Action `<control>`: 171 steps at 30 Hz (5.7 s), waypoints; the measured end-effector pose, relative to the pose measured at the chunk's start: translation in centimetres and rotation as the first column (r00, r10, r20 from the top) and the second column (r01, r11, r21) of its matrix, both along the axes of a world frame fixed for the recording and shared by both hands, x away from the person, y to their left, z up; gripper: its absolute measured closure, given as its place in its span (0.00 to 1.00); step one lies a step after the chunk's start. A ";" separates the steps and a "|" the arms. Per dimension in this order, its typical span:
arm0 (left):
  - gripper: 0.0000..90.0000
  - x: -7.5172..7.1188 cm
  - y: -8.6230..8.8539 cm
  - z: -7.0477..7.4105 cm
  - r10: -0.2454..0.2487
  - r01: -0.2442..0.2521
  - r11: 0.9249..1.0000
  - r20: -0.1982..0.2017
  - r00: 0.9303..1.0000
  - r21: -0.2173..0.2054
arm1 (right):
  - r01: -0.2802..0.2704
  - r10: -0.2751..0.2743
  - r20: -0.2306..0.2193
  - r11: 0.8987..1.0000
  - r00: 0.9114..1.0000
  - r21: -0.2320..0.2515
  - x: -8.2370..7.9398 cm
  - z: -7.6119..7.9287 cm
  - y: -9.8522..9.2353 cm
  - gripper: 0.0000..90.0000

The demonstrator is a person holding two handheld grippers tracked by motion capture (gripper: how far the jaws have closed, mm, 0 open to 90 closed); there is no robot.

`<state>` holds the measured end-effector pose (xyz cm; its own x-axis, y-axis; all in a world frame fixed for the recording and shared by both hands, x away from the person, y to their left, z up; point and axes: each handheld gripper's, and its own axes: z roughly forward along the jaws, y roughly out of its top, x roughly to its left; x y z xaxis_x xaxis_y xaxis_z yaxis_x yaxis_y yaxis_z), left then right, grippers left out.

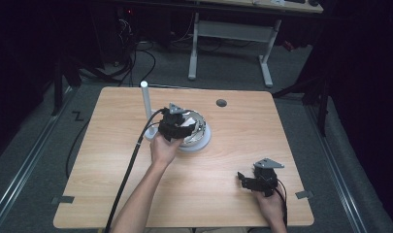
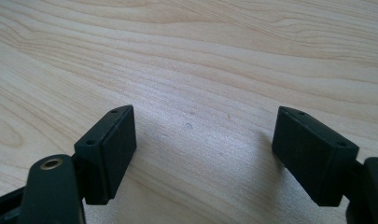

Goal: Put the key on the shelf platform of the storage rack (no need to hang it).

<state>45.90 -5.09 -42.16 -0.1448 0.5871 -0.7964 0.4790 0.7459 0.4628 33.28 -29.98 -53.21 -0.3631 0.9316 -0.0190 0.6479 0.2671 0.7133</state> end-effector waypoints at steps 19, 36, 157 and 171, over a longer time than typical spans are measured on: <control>0.56 0.8 -0.7 -2.7 0.013 -0.011 0.998 -0.036 0.999 0.064 | 0.000 0.000 0.000 1.000 1.000 0.000 0.0 0.0 0.0 0.25; 0.55 1.2 -0.8 -3.5 0.039 -0.033 0.995 -0.065 0.997 0.099 | 0.000 0.000 0.000 1.000 1.000 0.000 0.0 0.0 0.0 0.25; 0.41 -10.0 14.6 -1.4 0.154 -0.152 0.983 0.019 0.988 -0.100 | 0.000 0.000 -0.001 1.000 1.000 0.000 0.0 0.0 0.0 0.25; 0.41 -10.7 14.8 -2.9 0.180 -0.180 0.981 -0.005 0.984 -0.072 | 0.000 0.000 -0.001 1.000 1.000 0.000 0.0 0.0 0.0 0.25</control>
<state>35.19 9.70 -45.08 -0.2416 0.4930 -0.8358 0.3330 0.8511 0.4058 33.28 -29.98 -53.20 -0.3632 0.9315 -0.0188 0.6487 0.2672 0.7126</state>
